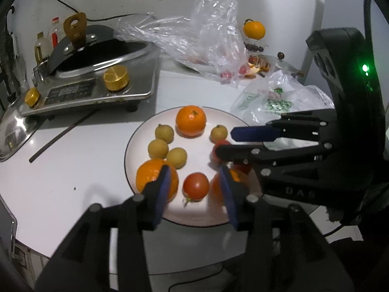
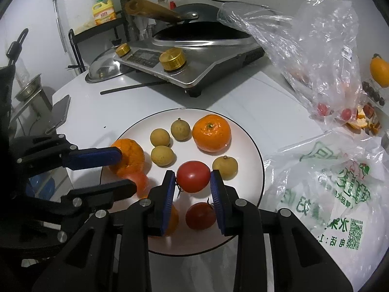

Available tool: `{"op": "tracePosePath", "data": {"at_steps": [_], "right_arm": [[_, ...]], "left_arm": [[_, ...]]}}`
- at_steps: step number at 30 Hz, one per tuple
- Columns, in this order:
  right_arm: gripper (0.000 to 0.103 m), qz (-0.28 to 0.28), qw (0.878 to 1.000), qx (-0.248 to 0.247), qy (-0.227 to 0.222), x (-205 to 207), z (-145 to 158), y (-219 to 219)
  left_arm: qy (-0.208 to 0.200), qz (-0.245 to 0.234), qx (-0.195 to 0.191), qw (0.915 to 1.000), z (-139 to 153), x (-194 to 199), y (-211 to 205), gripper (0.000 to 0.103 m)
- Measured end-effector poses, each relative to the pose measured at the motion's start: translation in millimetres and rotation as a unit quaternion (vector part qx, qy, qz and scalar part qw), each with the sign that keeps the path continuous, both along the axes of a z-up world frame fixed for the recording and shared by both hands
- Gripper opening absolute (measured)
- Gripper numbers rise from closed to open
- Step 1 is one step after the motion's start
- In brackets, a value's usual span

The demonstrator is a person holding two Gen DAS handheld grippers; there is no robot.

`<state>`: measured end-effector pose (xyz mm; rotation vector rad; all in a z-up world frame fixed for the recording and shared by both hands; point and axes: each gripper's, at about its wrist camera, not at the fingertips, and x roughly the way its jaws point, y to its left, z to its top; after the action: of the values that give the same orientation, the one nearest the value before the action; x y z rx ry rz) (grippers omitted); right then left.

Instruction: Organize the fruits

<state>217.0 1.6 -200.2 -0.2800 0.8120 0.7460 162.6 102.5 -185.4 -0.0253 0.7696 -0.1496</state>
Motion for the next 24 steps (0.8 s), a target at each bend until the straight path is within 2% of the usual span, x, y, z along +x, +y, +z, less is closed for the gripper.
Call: {"op": "tracePosePath", "data": {"at_steps": [4, 14, 16, 18, 24], "right_arm": [[0.04, -0.006, 1.0, 0.003, -0.007, -2.9, 4.7, -5.9], [0.04, -0.031, 0.999, 0.011, -0.034, -19.7, 26.1, -30.0], [0.04, -0.035, 0.999, 0.013, -0.039, -24.3, 30.2, -34.8], [0.04, -0.041, 0.998, 0.015, -0.044, -30.0, 34.1, -39.9], [0.041, -0.063, 0.996, 0.02, -0.06, -47.1, 47.5, -59.8]], "left_arm": [[-0.004, 0.002, 0.001, 1.0, 3.3, -4.3, -2.5, 0.053], [-0.027, 0.015, 0.005, 0.9995, 20.7, -19.8, -7.0, 0.054], [-0.03, 0.016, 0.005, 0.9994, 23.5, -23.3, -8.2, 0.059], [-0.037, 0.018, 0.001, 0.9991, 26.6, -27.9, -9.5, 0.076], [-0.059, 0.025, -0.001, 0.9979, 40.1, -43.8, -15.1, 0.081]]}}
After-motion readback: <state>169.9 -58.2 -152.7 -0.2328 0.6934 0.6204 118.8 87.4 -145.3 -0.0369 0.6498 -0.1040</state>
